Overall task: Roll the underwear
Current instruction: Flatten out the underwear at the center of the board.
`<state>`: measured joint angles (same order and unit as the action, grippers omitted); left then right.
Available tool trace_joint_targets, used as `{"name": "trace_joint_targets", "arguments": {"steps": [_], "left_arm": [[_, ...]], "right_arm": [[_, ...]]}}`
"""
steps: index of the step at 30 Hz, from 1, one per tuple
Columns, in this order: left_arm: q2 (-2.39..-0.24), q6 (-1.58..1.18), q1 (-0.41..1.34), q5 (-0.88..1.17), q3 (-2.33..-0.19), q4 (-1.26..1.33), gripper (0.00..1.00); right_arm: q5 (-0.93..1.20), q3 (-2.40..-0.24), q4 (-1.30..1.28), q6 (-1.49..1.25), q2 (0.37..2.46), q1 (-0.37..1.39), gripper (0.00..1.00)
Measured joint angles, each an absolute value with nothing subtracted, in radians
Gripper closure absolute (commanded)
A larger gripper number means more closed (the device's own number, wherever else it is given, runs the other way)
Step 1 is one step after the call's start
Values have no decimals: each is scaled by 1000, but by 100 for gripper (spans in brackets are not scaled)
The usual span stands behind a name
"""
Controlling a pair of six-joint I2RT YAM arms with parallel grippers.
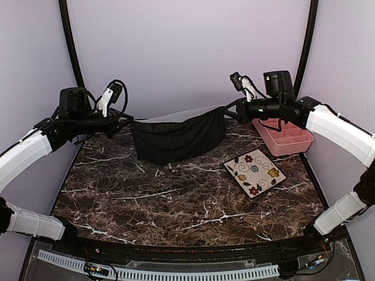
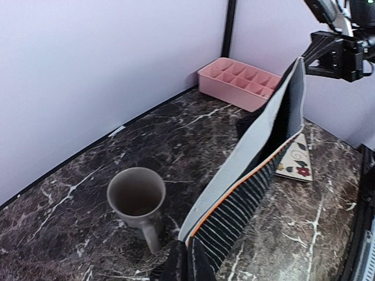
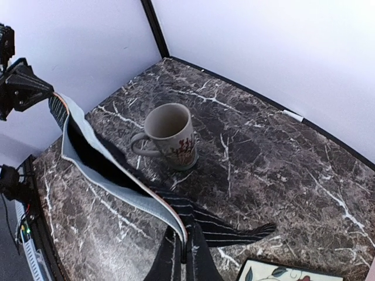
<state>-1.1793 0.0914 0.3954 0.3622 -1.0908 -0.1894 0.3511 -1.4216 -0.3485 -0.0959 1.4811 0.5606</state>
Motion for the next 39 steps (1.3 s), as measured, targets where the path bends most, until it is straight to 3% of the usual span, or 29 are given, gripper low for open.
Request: {"name": "trace_joint_targets", "arguments": {"steps": [3, 4, 6, 7, 9, 11, 14, 16, 19, 22, 30, 39], "left_arm": [[-1123, 112, 395, 509, -1084, -224, 99], [-1097, 119, 401, 574, -1073, -242, 91], [-1073, 145, 434, 631, -1050, -282, 56], [-1068, 171, 476, 651, -1034, -319, 44], [-1086, 210, 580, 688, -994, -410, 35], [-1134, 246, 647, 703, -963, -520, 32], [-1189, 286, 664, 684, -937, -650, 31], [-1184, 307, 664, 656, -940, -675, 31], [-1187, 325, 664, 605, -966, -677, 39], [-1266, 333, 664, 539, -1015, -640, 43], [-1627, 284, 663, 358, -1098, -487, 49], [-1822, 216, 666, 276, -1123, -474, 55]], "right_arm": [[416, -1287, -302, -107, 1364, 567, 100], [438, -1203, -291, -113, 1297, 570, 100], [464, -1095, -289, -121, 1218, 580, 71], [478, -1024, -291, -125, 1176, 588, 57], [493, -902, -323, -141, 1122, 600, 37], [493, -822, -384, -148, 1109, 608, 30], [472, -788, -443, -155, 1109, 608, 33], [466, -798, -442, -154, 1120, 608, 41], [468, -860, -441, -149, 1209, 608, 53], [474, -924, -410, -162, 1352, 608, 59], [469, -991, -390, -200, 1592, 628, 62], [447, -1072, -397, -215, 1706, 647, 63]]}}
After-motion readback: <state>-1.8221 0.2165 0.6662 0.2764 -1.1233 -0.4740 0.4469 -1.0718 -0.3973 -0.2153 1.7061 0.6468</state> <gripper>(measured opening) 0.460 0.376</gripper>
